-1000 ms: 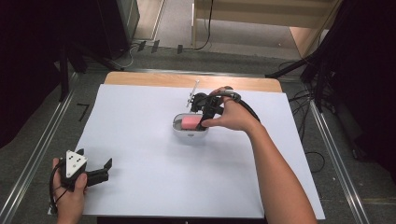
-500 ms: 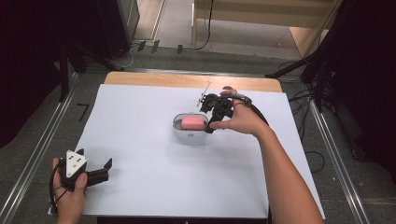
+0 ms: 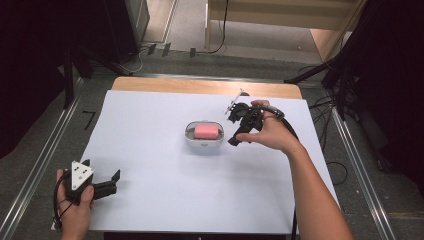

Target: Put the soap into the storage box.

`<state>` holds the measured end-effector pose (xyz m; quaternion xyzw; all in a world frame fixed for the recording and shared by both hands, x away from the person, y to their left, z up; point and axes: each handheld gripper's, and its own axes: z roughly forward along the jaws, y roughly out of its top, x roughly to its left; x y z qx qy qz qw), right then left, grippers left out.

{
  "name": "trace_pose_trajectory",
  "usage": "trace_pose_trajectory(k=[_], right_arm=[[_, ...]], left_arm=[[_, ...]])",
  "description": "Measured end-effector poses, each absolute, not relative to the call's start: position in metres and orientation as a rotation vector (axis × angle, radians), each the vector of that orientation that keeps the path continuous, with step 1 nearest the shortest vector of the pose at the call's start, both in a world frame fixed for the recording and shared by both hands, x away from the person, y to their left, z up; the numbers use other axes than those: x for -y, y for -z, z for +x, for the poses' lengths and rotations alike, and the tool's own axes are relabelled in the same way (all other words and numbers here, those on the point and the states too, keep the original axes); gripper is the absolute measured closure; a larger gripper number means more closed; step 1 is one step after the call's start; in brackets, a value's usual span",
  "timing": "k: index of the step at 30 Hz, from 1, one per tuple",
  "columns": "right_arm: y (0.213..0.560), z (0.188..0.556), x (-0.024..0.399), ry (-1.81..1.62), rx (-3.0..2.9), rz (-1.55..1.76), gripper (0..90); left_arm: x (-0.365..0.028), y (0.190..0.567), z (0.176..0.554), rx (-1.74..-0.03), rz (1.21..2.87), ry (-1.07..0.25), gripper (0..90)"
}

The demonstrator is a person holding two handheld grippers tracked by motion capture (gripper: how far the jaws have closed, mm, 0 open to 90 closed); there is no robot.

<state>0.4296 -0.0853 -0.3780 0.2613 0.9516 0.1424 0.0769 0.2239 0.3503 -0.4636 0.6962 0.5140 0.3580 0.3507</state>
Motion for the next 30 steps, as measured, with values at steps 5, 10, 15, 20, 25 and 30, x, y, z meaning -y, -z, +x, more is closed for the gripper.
trace_pose_trajectory(k=[5,10,15,20,25,30], right_arm=[[0.382,0.425,0.101,-0.441,-2.83,0.836,0.0],[0.389,0.416,0.122,-0.461,-2.819,0.895,0.0],[0.396,0.411,0.137,-0.471,-2.802,0.931,0.0],[0.401,0.405,0.147,-0.472,-2.791,0.97,0.0],[0.404,0.399,0.157,-0.492,-2.771,0.994,0.0],[0.406,0.393,0.168,-0.494,-2.767,1.017,0.0]], left_arm=[[-0.35,0.464,0.224,-1.33,1.804,-0.928,0.5],[-0.35,0.464,0.224,-1.329,1.809,-0.929,0.5],[-0.349,0.464,0.224,-1.33,1.809,-0.929,0.5],[-0.349,0.464,0.224,-1.328,1.818,-0.926,0.5],[-0.349,0.464,0.225,-1.332,1.82,-0.928,0.5],[-0.348,0.464,0.224,-1.33,1.817,-0.942,0.5]])
